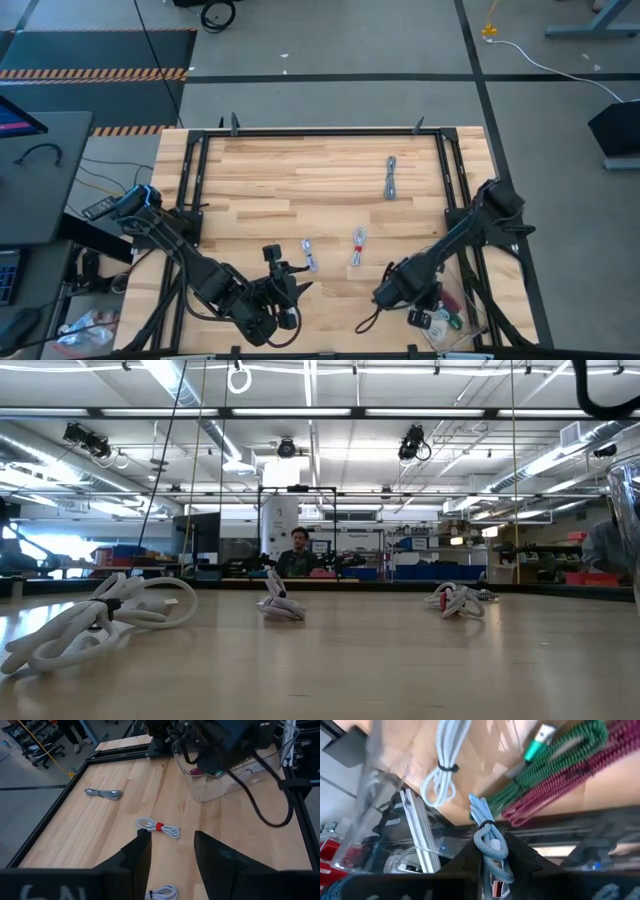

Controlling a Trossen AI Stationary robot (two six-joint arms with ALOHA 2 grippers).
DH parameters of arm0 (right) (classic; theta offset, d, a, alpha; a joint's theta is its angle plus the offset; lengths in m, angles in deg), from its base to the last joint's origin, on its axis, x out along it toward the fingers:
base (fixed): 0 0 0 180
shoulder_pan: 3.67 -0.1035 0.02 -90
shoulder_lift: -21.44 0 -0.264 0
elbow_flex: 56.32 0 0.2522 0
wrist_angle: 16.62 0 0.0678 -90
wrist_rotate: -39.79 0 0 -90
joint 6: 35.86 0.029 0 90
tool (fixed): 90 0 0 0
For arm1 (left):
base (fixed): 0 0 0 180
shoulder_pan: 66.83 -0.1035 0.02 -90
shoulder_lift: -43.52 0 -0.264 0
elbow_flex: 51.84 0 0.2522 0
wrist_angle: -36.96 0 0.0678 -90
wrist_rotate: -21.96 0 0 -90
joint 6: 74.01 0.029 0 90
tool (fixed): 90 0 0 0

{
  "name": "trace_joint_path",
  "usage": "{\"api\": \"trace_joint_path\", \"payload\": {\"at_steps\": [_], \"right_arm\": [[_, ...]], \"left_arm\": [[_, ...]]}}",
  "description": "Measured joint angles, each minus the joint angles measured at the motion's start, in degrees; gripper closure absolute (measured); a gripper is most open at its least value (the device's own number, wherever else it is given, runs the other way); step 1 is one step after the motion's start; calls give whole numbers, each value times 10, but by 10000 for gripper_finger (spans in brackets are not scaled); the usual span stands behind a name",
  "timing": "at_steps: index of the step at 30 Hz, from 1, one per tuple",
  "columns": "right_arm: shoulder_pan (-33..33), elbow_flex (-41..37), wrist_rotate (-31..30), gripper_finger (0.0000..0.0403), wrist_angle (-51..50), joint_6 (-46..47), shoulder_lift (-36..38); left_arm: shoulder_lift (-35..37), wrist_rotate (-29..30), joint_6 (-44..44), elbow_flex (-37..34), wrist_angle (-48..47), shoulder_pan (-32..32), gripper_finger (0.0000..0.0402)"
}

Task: Pick and place USB-C Cables
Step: Put the blue charger cable into the transparent bin

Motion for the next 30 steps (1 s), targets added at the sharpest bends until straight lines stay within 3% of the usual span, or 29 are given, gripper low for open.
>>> {"api": "trace_joint_path", "payload": {"at_steps": [24,30], "right_arm": [[-38,0,31,344,93,78,1],[-43,-35,40,344,137,98,2]], "left_arm": [[0,0,-3,0,-2,0,246],[0,0,-3,0,-2,0,246]]}}
